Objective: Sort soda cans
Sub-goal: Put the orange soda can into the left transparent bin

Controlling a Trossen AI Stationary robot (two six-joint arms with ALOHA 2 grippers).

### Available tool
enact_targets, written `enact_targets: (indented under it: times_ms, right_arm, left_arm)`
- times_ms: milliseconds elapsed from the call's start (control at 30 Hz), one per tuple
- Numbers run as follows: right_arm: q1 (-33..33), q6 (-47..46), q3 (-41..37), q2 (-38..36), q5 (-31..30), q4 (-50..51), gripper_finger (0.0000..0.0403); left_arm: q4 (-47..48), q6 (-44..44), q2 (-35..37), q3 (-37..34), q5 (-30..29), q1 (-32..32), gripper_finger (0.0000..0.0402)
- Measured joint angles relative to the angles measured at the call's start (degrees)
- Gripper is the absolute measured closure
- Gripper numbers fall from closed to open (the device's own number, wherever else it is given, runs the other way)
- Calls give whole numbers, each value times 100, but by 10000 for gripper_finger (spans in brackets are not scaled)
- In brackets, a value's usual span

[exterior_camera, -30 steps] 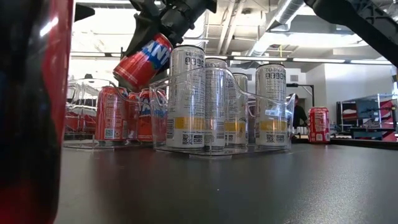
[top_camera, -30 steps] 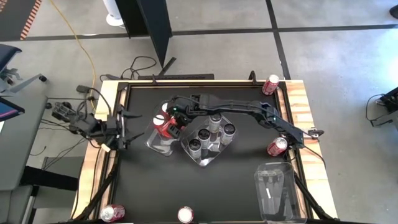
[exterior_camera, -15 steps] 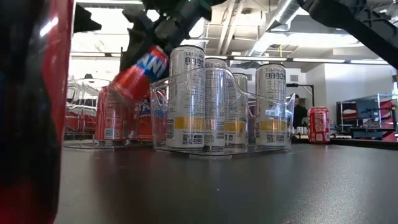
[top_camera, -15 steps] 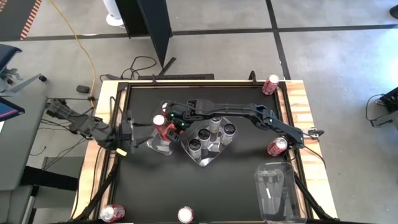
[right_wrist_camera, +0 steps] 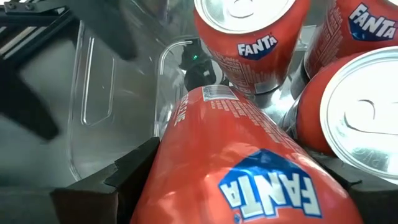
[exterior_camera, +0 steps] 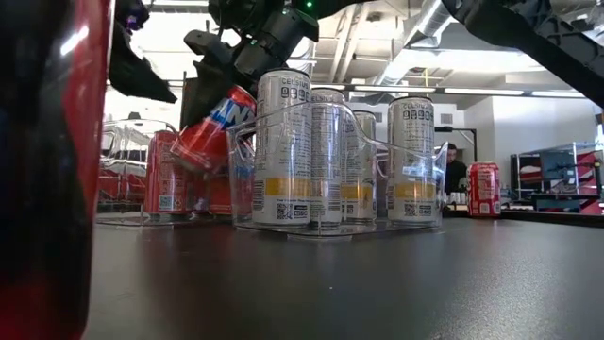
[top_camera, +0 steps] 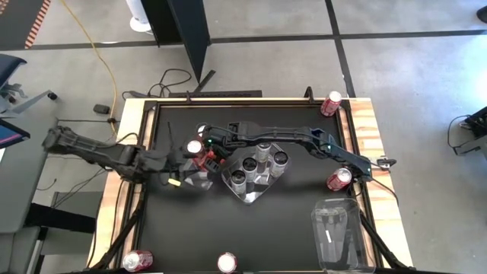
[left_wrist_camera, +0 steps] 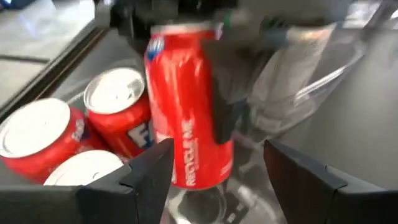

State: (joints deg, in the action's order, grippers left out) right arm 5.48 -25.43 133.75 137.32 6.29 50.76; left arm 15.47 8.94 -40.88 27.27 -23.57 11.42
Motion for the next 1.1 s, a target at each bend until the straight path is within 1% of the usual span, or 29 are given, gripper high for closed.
enact_targets:
  times_ms: [67,233,400,600,833,933,1100]
  right_arm:
    - [0,1,0,0,-1,2,87]
    - [-6,3,0,0,-9,9,87]
    - [-24,7,0,0,-31,64,86]
    - [-25,4,0,-2,-51,153,86]
    - [-24,26,-8,-2,-58,166,86]
    - [-24,29,-11,-2,-55,184,86]
    - [-28,44,-11,-2,-53,170,86]
  left_arm:
    - [-58,-11,-201,0,118,-144,159]
    - [-570,-243,-591,-1,498,-376,159]
    - [-787,-331,-887,-89,537,-574,159]
    - [-1132,-368,-1150,-179,797,-862,159]
    - [-1192,-327,-1263,-190,968,-931,157]
    - [-1230,-318,-1268,-192,1005,-929,143]
    - [-1194,-279,-1268,-192,1032,-924,104]
